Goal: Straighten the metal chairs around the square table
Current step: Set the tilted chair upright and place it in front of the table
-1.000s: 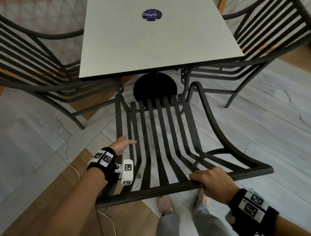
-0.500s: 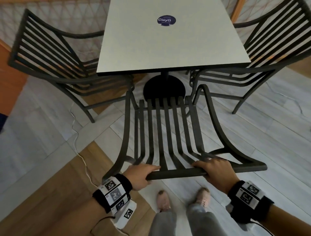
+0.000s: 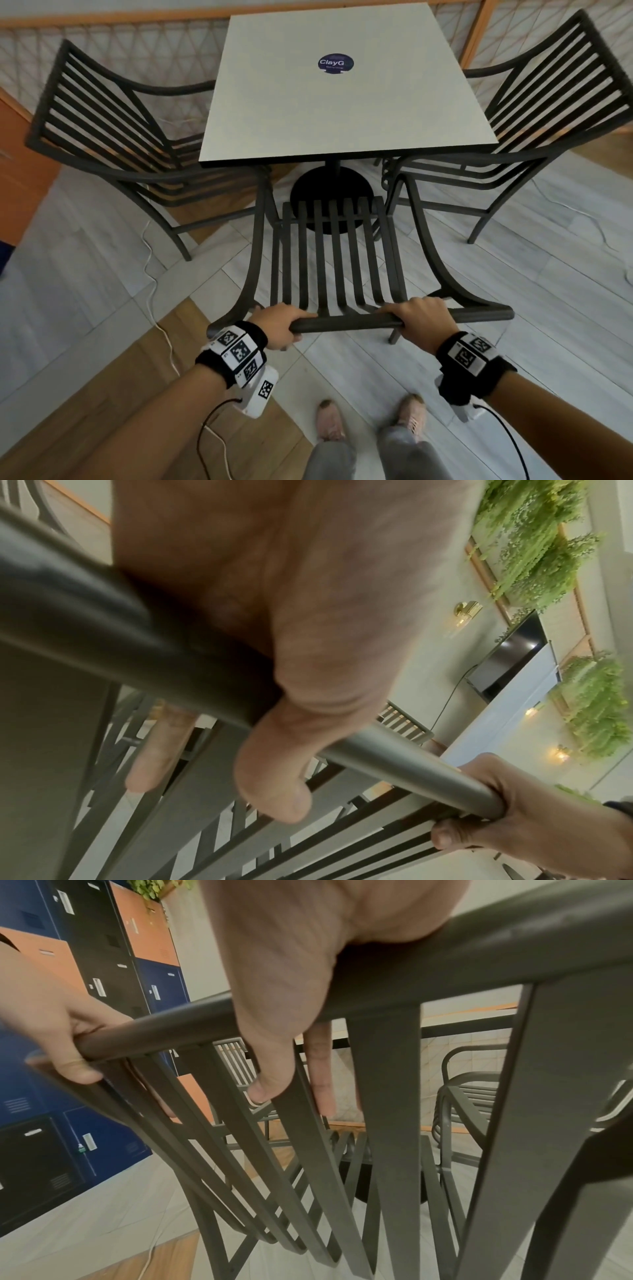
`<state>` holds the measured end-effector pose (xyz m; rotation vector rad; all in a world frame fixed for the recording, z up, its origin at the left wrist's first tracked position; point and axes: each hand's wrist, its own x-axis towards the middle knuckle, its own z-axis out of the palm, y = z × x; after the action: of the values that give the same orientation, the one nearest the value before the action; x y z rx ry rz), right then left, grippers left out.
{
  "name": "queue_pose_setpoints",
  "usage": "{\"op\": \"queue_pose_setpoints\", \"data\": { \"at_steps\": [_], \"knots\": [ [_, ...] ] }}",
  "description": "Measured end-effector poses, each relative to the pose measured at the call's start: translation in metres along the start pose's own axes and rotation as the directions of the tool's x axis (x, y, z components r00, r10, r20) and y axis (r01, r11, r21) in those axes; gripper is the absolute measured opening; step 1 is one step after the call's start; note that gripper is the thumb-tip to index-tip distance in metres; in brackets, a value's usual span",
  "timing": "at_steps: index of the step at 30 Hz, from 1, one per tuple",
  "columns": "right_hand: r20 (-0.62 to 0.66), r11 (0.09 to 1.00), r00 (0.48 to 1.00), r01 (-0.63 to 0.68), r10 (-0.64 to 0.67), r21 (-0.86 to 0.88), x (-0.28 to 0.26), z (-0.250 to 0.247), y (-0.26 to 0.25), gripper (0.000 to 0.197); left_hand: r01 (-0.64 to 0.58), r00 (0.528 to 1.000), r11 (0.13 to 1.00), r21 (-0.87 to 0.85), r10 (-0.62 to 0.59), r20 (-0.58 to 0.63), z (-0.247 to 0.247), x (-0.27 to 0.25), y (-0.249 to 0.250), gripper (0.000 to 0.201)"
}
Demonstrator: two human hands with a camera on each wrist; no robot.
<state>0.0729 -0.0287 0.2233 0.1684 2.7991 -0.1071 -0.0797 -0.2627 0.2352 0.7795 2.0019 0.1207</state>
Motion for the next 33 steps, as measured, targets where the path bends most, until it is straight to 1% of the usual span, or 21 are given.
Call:
{"op": "queue_pose_setpoints", "data": {
  "at_steps": [6,10,13,20,22,24,27,30,33],
  "knots": [
    [-0.010,1.000,1.000,0.012,-0.012,0.000,0.017,-0.004,0.007,0.026,0.000,1.000,1.000,0.008,0.001,-0.018,-0.015,0.007,0.003,0.052],
    [-0.030,0.999,0.999,0.034,-0.034,-0.013,0.026,-0.005,0.011,0.024,-0.008,1.000,1.000,0.000,0.008,0.004,-0.025,0.014,0.001,0.047],
    [-0.048,0.999,0.998,0.039,-0.040,-0.014,0.032,-0.003,0.013,0.024,-0.007,1.000,1.000,0.003,0.007,0.019,-0.029,0.018,-0.001,0.047],
    [-0.060,1.000,0.998,0.029,-0.029,-0.002,0.032,-0.002,0.013,0.021,0.009,1.000,1.000,0.019,-0.009,-0.024,-0.027,0.021,-0.002,0.040],
    [-0.041,1.000,0.999,0.027,-0.026,0.008,0.032,-0.005,0.012,0.020,0.025,0.998,0.999,0.027,-0.023,-0.066,-0.024,0.018,-0.001,0.038],
    [-0.020,0.999,0.999,0.028,-0.028,0.029,0.031,-0.006,0.011,0.019,0.049,0.988,0.998,0.048,-0.041,-0.147,-0.019,0.012,0.001,0.034],
    [0.040,0.996,0.998,0.038,-0.042,0.079,0.027,-0.016,0.014,0.017,0.067,0.953,0.998,0.003,-0.063,-0.295,-0.009,-0.003,-0.001,0.034],
    [0.084,0.995,0.994,0.060,-0.066,0.074,0.024,-0.027,0.015,0.019,0.025,0.915,0.995,-0.094,-0.060,-0.399,-0.004,-0.021,-0.010,0.039],
    [0.144,0.994,0.984,0.104,-0.109,0.044,0.026,-0.039,0.010,0.017,-0.051,0.893,0.978,-0.204,-0.047,-0.448,-0.004,-0.035,-0.023,0.036]
  ]
}}
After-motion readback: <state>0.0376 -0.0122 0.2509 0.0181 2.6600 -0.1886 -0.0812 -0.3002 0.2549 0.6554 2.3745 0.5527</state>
